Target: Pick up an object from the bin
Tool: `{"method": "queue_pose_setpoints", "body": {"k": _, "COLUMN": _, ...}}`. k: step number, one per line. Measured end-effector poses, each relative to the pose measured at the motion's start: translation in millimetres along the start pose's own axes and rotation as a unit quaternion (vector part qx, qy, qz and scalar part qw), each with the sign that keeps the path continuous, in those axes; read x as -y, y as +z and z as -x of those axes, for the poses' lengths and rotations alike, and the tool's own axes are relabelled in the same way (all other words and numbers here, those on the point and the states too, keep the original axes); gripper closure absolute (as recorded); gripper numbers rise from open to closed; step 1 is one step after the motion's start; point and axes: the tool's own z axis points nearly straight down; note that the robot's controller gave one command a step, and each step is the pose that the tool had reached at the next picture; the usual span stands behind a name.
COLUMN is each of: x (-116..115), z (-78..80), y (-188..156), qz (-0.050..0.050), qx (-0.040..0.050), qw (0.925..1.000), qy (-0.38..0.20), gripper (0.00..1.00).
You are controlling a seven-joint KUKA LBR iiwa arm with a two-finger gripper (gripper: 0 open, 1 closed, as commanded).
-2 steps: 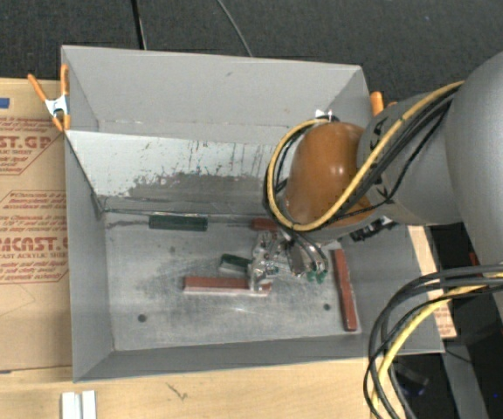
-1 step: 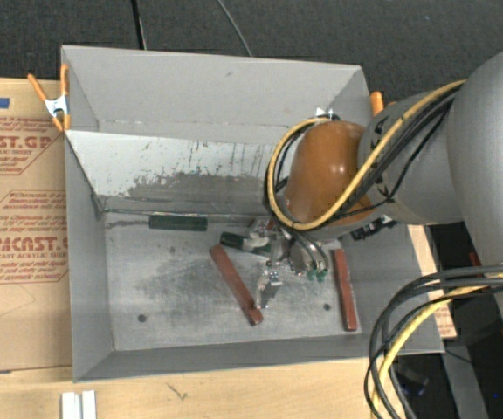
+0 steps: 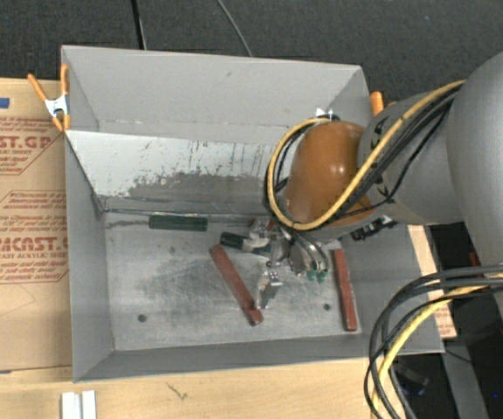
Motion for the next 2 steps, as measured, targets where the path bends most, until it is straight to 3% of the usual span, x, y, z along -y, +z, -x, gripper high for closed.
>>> {"method": "queue_pose_setpoints", "body": {"k": 1, "x": -65.2, "z": 22.5, "y": 17.1, "qz": 0.001, "qx": 0.0057, "qw": 1.0000, "qy": -0.005, "gripper": 1.00}}
{"method": "queue_pose_setpoints", "body": {"k": 2, "x": -65.1, "z": 22.5, "y": 17.2, "qz": 0.001, "qx": 0.0058, "qw": 1.0000, "qy": -0.005, "gripper": 1.00}}
